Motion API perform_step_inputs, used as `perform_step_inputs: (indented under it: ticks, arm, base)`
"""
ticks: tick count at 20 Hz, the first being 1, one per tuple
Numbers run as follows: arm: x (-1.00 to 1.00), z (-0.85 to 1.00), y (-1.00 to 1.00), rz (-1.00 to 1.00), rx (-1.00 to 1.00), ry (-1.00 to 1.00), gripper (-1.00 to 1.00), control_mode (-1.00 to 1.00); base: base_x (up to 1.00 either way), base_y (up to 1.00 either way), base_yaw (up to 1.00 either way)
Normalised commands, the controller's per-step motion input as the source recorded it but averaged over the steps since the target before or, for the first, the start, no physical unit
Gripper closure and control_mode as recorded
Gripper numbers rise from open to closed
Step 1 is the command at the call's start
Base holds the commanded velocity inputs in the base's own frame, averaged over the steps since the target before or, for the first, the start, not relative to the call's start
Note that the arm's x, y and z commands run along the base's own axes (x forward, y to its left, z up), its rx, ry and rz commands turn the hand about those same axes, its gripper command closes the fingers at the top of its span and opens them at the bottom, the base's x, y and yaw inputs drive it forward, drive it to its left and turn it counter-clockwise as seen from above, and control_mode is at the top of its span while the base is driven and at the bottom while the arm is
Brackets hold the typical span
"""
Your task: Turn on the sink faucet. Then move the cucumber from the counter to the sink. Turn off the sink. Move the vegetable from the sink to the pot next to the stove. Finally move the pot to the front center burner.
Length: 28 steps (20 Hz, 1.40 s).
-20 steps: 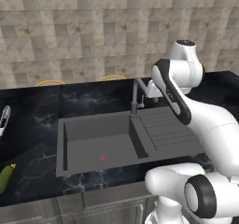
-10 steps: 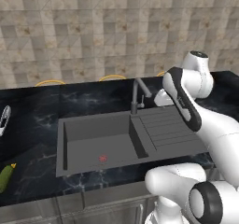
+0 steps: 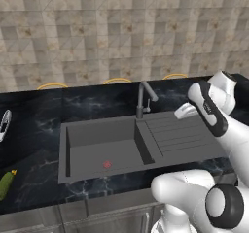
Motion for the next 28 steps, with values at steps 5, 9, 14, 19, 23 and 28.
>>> perform_step_inputs:
  ticks: [5,9,14,19,23,28]
  arm:
    - [0.35,-0.16,-0.27,0.2,0.11,-0.1,-1.0,-1.0]
    - [0.16,-0.17,-0.28,0.3,0.08,-0.13,-1.0,-1.0]
    - [0.45,-0.11,-0.15,0.25,0.12,-0.14,-1.0,-1.0]
    - [0.39,-0.09,0.03,0.12,0.05,-0.04,-1.0,-1.0]
    - [0.34,-0.01,0.0,0.01,0.01,0.0,-1.0,-1.0]
    - [0.54,-0.01,0.0,0.05,0.06,-0.04,-1.0,-1.0]
  base:
    - [0.0,0.0,0.0]
    - [0.0,0.0,0.0]
    - [0.0,0.0,0.0]
    - [0.0,0.0,0.0]
    - [0.0,0.0,0.0]
    - [0.0,0.0,0.0]
